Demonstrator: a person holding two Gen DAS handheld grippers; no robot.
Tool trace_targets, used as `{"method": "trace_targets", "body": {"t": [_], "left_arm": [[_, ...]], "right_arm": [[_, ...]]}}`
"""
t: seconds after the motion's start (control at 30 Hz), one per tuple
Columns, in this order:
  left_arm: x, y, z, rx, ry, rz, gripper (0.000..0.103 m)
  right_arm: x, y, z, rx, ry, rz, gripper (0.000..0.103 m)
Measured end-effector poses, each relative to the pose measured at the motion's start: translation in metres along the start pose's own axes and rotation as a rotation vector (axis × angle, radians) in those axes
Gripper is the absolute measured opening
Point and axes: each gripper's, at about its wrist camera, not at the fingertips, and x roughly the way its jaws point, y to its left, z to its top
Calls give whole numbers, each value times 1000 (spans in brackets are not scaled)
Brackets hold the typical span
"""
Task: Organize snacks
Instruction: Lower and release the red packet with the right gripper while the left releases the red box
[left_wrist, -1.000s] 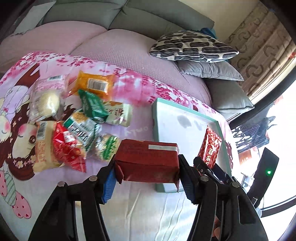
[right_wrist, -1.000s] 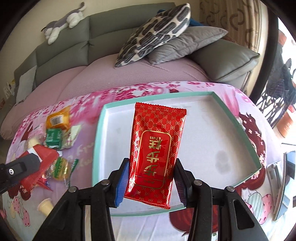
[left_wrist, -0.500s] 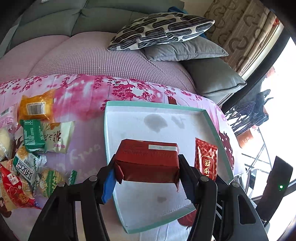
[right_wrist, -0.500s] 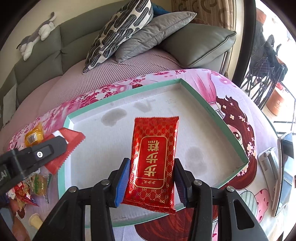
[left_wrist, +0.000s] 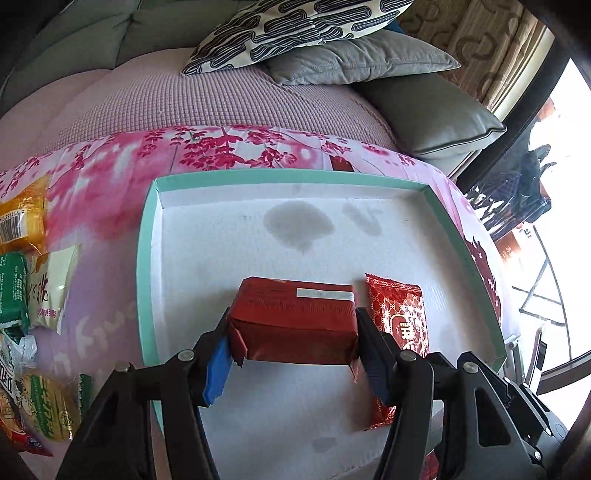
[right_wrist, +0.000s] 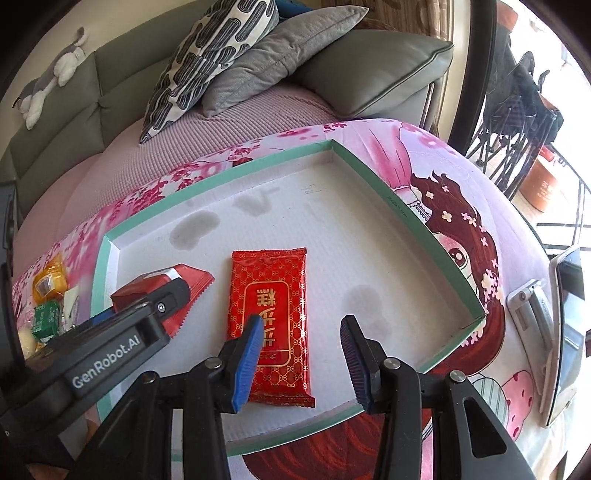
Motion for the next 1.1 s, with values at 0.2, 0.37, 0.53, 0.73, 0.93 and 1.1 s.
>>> {"method": "trace_targets", "body": {"t": [0.2,0.37,0.53,0.73,0.93,1.1], "left_arm": [[5,-4,-1,20,-7,3,63],[4,-2,-2,16,-5,20,63],[0,8,-5,-1,-4,28,63],[-7,23,-10,-20,5,36,63],[-15,39,-14,-46,13,66,64],[-31,42,-10,-77,-43,83,79]], "right_arm": [[2,-2,0,10,15,3,46],[1,-1,0,6,16,5,46],[-1,1,0,-2,13,11,46],[-3,4,-2,-12,12,10,46],[-5,4,-2,-16,16,9,47],[-4,4,-3,-21,29,-3,60]]}}
